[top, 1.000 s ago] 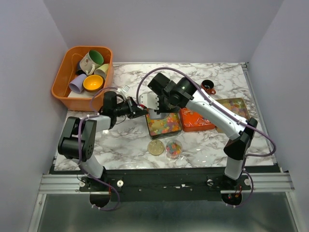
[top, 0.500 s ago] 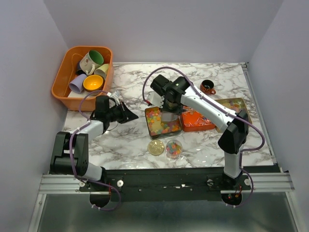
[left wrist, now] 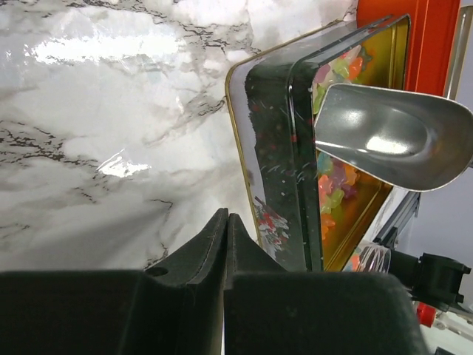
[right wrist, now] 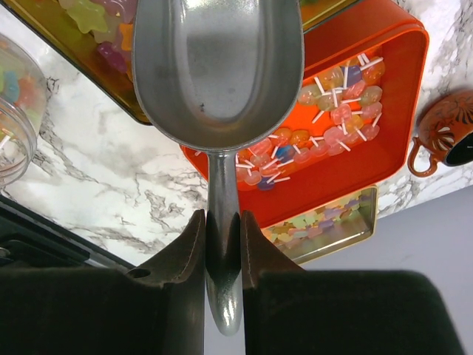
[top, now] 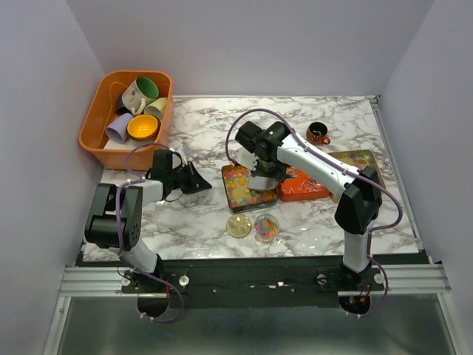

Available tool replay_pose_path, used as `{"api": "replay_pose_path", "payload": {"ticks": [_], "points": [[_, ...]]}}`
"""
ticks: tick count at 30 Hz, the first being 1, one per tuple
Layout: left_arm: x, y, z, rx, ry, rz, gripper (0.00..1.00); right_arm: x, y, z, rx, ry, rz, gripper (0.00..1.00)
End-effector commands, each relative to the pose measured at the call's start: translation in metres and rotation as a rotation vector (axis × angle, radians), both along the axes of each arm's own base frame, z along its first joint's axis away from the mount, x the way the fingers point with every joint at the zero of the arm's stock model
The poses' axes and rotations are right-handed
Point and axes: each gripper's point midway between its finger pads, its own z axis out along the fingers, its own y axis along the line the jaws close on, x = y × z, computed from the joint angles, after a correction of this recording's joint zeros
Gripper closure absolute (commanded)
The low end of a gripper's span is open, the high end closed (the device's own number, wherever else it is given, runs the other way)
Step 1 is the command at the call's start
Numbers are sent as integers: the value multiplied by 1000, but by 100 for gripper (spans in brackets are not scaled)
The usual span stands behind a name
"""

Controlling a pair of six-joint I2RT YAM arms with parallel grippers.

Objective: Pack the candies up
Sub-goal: Scoop the fake candies from the storage box.

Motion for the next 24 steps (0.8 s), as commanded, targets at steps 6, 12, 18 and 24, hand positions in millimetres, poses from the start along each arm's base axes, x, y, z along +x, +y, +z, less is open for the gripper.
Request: {"api": "replay_pose_path", "payload": {"ticks": [6,12,18,24], "points": [[-5,0,-22,7,78,16,87,-9,-20,1,-139,97,-8,99],[-6,-17,-32,4,109,-16,87,1,-14,-4,-156,87,-5,99],[-3,-33,-44,-12,150,-34,87,3,2,-12,-133,110,28,99],[-2,-43,-50,-34,169,-63,87,5,16,-24,-113,151,58,99]]}}
